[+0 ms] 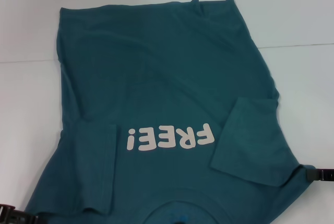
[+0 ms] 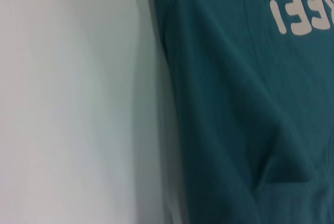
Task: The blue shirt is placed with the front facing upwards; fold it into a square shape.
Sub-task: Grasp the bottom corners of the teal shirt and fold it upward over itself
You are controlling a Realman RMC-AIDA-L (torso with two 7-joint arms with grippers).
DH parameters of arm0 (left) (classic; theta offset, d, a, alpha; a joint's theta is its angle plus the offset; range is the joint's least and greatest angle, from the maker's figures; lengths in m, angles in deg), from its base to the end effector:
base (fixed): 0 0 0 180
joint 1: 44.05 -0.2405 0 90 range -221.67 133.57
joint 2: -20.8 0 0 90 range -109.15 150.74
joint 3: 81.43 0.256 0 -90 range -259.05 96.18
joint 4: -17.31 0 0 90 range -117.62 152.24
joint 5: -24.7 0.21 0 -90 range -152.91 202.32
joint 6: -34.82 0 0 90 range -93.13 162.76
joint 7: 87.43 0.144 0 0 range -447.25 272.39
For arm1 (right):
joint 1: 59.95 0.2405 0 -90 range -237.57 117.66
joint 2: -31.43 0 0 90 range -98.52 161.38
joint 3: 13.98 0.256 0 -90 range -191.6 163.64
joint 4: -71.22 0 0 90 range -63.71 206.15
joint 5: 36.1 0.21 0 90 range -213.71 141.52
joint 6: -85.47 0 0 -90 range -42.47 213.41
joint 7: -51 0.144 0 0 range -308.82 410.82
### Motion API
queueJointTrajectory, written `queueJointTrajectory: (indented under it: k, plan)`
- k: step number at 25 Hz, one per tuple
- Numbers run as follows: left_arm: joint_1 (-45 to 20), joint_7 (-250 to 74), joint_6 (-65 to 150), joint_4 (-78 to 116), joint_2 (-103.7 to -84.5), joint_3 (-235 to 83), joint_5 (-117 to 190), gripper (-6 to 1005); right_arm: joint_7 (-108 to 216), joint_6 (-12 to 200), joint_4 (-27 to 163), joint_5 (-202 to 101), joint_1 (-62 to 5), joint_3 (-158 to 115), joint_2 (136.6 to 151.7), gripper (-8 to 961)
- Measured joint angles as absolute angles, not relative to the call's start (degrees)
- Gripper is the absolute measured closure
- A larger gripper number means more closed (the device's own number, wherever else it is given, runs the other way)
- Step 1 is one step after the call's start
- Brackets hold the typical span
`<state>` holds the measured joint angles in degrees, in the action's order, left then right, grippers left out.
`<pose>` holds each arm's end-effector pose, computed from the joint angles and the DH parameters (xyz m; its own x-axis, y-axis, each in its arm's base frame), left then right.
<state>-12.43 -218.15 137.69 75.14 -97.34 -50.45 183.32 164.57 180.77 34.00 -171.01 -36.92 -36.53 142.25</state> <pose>-0.3189 0.2968 0.0609 0.2876 0.9576 0.0159 0.9356 -0.2773 -0.2184 0.3640 0.2726 0.0688 0.2671 -0.8692 -0.4161 -0.9543 -0.2988 0.0116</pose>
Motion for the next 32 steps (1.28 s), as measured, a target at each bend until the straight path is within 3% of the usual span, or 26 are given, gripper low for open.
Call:
queueJointTrajectory:
  k: [18,21,27,32]
  plan:
    - [-11.9,-218.5,136.7,74.3,-97.6,-49.1,183.4,101,164.4,181.0,34.0,-171.1,-37.0,-36.5,142.26,897]
    - [-11.9,-218.6,136.6,74.2,-97.54,-49.0,183.4,293,164.4,181.0,34.0,-171.0,-36.9,-36.5,142.26,897]
    - [-12.1,-218.6,136.6,74.2,-97.67,-49.0,183.5,502,164.2,181.1,34.0,-171.0,-37.0,-36.5,142.34,895]
    - [-12.3,-218.6,136.5,74.2,-97.68,-49.0,183.6,738,164.0,181.1,34.0,-171.0,-37.0,-36.6,142.35,895]
